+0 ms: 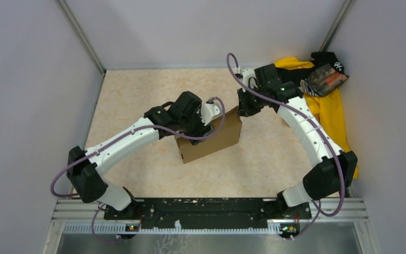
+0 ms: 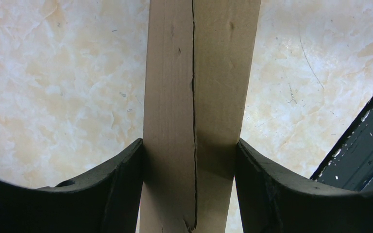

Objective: Fold the paper box

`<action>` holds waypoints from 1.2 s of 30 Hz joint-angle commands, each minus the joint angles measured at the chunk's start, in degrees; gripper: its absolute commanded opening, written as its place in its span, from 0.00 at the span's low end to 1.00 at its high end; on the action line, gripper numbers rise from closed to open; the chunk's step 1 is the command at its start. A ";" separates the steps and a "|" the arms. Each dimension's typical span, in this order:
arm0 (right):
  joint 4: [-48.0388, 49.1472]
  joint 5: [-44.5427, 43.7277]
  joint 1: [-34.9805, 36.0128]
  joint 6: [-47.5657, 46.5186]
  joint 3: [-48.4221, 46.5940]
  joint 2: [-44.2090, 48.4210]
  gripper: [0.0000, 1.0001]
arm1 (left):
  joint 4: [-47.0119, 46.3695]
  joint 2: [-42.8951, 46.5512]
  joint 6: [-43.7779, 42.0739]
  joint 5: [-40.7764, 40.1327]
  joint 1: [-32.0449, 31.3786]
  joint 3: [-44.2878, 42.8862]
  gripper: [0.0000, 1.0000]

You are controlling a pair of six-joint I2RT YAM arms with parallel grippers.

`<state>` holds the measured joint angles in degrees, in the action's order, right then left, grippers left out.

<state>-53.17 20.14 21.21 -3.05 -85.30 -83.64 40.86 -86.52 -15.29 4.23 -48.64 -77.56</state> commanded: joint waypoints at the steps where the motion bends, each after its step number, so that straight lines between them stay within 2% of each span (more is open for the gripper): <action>1: 3.26 4.10 1.29 -4.09 0.26 4.44 0.00 | 0.71 -4.41 -0.57 2.36 -0.58 2.90 0.46; 14: 3.25 1.24 0.42 -8.08 3.06 6.01 0.00 | 0.59 -4.70 -0.82 2.24 -0.60 2.95 0.46; 36: 4.99 2.41 0.23 -6.94 9.87 9.92 0.00 | 0.97 -4.88 -0.28 1.73 -0.83 2.67 0.46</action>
<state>-48.21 18.28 21.08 -10.46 -76.12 -76.73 39.83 -86.96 -16.14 4.99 -49.01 -77.56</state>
